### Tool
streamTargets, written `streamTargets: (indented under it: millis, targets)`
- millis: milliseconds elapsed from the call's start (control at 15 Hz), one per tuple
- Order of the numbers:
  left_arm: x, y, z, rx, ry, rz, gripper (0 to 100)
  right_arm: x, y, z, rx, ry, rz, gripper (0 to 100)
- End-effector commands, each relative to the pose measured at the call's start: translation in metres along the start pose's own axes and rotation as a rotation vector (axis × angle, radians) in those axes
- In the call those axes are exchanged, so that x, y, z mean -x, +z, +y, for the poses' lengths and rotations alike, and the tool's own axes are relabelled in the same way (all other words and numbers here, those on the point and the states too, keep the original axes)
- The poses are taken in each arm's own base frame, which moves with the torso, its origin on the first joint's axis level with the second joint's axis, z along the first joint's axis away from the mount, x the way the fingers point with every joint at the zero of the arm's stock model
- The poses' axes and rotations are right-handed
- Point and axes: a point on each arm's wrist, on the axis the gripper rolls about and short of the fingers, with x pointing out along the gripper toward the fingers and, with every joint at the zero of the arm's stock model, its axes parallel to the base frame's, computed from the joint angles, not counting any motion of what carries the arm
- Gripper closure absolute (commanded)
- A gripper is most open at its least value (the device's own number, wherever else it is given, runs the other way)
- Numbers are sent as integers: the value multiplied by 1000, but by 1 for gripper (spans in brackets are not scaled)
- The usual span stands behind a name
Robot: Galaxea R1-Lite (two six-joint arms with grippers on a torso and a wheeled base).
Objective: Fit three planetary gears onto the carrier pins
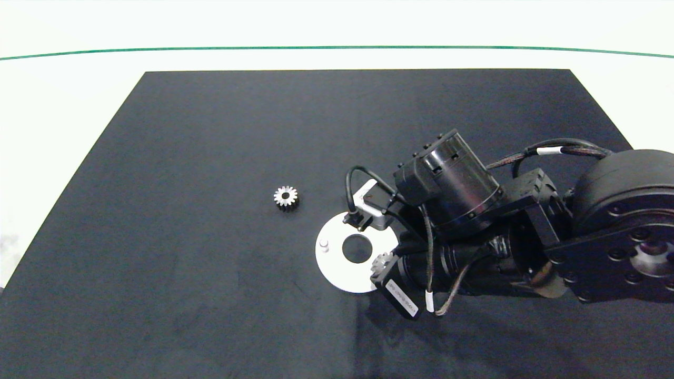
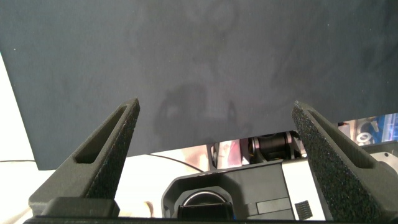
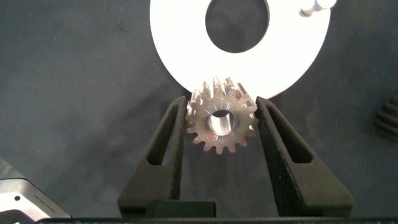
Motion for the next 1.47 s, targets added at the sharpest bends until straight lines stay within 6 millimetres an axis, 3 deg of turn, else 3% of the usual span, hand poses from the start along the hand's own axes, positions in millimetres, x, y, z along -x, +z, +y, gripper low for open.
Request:
streamTargets:
  millis: [67, 933, 1467]
  targets:
    - [-1, 0, 0, -1, -2, 7, 0, -7, 1, 2, 5, 2, 13, 84]
    - [-1, 2, 0, -2, -1, -1, 0, -20, 2, 5, 9, 4, 35, 84]
    - [-2, 3, 0, -1, -2, 2, 0, -18, 6, 3, 6, -6, 22, 84]
